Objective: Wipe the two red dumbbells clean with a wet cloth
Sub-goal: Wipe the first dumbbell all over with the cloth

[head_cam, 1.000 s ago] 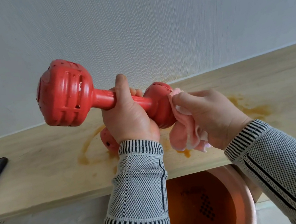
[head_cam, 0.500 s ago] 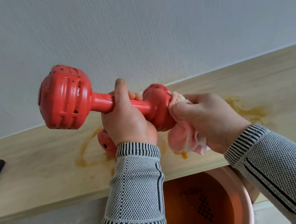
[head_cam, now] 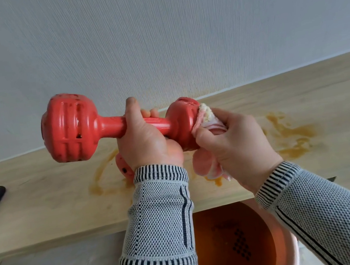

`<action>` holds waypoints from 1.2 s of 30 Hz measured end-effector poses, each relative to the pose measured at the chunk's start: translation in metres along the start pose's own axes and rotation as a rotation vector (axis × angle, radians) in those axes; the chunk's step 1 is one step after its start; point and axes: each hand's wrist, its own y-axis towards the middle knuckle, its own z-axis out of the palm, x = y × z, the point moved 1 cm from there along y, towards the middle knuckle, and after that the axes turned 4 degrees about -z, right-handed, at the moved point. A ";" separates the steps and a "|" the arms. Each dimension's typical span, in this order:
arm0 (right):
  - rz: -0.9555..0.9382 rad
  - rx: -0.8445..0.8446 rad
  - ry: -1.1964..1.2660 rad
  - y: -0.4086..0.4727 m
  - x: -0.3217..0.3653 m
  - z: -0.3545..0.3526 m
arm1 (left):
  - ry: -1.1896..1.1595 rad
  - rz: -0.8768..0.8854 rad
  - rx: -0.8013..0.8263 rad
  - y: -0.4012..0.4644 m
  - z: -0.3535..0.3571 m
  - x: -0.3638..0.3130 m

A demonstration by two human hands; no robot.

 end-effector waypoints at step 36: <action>0.165 0.163 0.362 0.001 -0.001 -0.006 | -0.114 -0.098 0.205 0.010 -0.011 -0.012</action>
